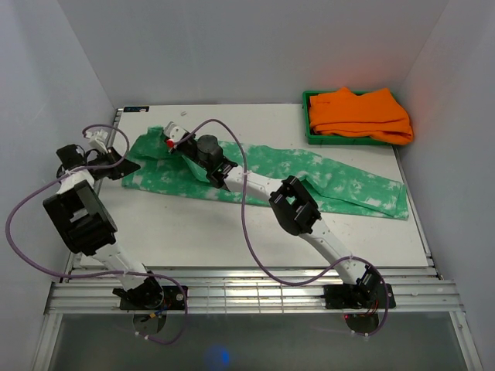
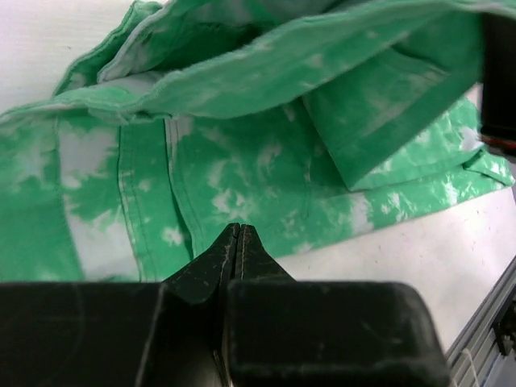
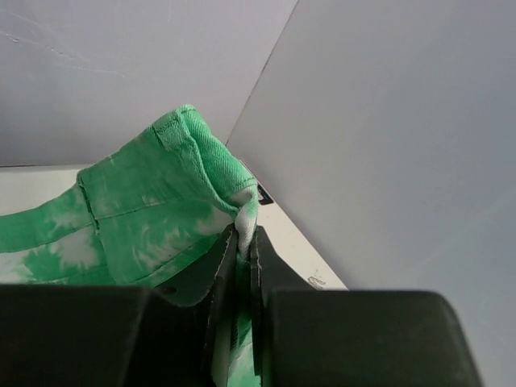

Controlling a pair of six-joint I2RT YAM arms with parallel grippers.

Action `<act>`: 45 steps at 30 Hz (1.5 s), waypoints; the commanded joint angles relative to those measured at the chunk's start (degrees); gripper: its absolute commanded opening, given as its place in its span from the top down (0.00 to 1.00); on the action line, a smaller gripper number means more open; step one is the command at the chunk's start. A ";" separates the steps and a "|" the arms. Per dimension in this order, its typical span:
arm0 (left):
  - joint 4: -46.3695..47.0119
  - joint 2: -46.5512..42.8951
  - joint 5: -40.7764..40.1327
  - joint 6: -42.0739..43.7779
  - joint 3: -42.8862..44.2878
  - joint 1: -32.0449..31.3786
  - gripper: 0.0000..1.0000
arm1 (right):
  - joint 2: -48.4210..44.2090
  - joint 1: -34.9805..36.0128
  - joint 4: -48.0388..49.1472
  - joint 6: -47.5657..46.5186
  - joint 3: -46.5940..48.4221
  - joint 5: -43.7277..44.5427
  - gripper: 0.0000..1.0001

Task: Fold and stack the trousers
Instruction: Fold the trousers

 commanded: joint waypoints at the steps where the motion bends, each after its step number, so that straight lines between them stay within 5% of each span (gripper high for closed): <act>1: 7.39 4.07 -5.58 -6.47 1.00 -4.15 0.90 | -0.69 -0.56 6.42 -0.40 -0.43 2.30 0.92; 8: 2.75 14.99 -18.77 -16.68 4.70 -7.50 1.00 | -0.25 -0.56 8.44 -0.74 -2.10 2.03 0.92; 17: -7.53 10.34 -24.31 -15.27 -5.48 -6.27 1.00 | -3.76 -0.56 12.48 -2.24 -8.34 0.72 0.92; 21: -11.75 5.97 -22.29 -13.26 -10.50 -4.86 1.00 | -5.08 -0.47 14.41 -3.91 -10.45 0.28 0.92; 27: -13.53 -3.71 -8.68 -11.83 -15.52 -4.77 1.00 | -5.35 -0.03 18.11 -6.63 -10.89 -3.59 0.92; 37: 7.11 -10.67 -8.05 -30.99 -15.07 -4.86 0.76 | -7.55 2.34 21.18 -7.34 -13.70 -6.75 0.92; 45: 28.79 -0.84 -11.13 -37.49 -16.83 -5.56 0.81 | -5.62 3.66 22.94 -9.89 -12.48 -8.69 0.92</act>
